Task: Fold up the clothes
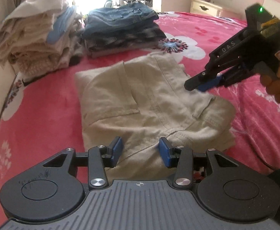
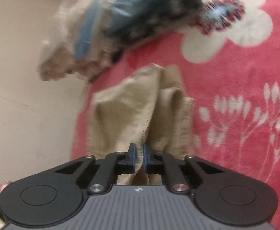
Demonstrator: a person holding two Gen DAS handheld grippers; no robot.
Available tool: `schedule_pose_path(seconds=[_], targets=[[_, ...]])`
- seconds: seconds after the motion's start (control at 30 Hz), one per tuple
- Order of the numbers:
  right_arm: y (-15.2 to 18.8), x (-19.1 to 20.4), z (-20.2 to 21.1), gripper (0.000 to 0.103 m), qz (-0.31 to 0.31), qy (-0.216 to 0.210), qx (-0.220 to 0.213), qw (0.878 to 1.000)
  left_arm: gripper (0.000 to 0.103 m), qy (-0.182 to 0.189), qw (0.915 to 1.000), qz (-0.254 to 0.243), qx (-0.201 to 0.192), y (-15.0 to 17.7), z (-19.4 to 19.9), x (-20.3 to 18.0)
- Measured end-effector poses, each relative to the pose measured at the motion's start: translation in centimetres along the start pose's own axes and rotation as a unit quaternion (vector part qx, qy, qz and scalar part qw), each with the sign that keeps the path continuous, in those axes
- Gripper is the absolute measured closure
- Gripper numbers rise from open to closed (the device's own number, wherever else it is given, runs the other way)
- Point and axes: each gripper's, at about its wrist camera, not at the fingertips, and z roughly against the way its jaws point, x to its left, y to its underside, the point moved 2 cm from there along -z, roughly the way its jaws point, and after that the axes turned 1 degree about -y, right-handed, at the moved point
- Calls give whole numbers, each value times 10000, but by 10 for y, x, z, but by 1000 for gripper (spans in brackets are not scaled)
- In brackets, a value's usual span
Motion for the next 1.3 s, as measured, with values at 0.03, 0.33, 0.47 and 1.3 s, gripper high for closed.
schedule_pose_path(seconds=[0.03, 0.33, 0.47, 1.3], targets=[[4, 9, 10, 94, 98, -70, -80, 9999, 60, 34, 10000, 40, 10, 1, 1, 1], [40, 5, 16, 96, 208, 652, 178, 9975, 60, 333, 9991, 132, 228, 7, 18, 9], [31, 22, 32, 96, 448, 579, -8, 9973, 60, 446, 9988, 190, -35, -12, 36, 16], [-73, -53, -59, 69, 292, -90, -1, 9995, 62, 424, 9988, -61, 225, -12, -22, -14]])
